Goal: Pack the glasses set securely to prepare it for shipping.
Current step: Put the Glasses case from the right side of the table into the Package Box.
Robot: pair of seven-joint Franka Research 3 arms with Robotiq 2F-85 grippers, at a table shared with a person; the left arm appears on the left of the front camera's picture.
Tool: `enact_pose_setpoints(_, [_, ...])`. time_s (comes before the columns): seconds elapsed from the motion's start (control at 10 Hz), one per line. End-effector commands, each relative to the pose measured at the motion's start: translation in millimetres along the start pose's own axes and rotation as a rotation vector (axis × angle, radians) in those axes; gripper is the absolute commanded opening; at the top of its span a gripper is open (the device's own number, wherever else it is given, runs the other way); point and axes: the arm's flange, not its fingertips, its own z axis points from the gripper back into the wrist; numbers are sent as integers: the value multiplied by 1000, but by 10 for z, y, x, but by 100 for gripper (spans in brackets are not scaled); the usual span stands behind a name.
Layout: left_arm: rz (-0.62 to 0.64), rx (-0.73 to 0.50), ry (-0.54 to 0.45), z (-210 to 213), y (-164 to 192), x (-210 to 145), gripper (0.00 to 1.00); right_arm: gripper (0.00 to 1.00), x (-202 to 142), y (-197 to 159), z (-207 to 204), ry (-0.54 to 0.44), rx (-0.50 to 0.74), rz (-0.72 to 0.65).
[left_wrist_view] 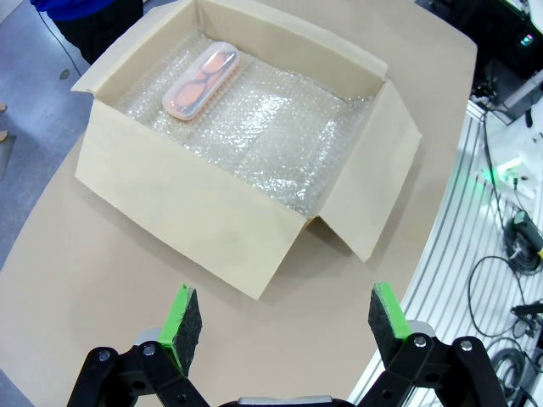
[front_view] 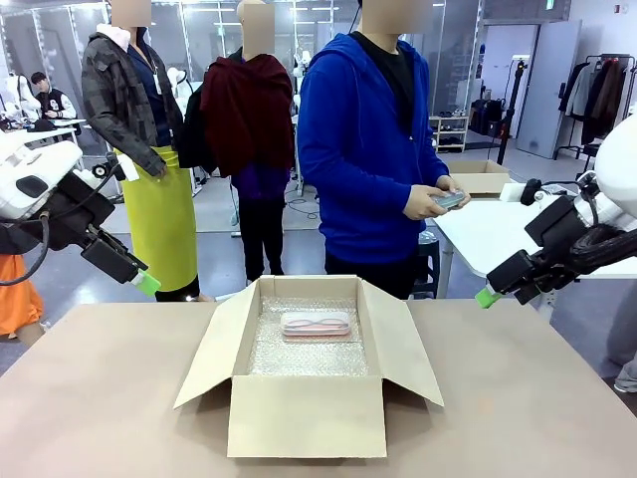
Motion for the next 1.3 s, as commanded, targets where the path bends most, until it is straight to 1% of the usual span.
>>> enact_pose_setpoints(0.0, [-20, -15, -16, 18, 22, -6, 100, 100, 0, -24, -15, -7, -7, 22])
enact_pose_setpoints(1.2, [-20, -15, -16, 18, 22, -6, 100, 100, 0, -24, -15, -7, -7, 22])
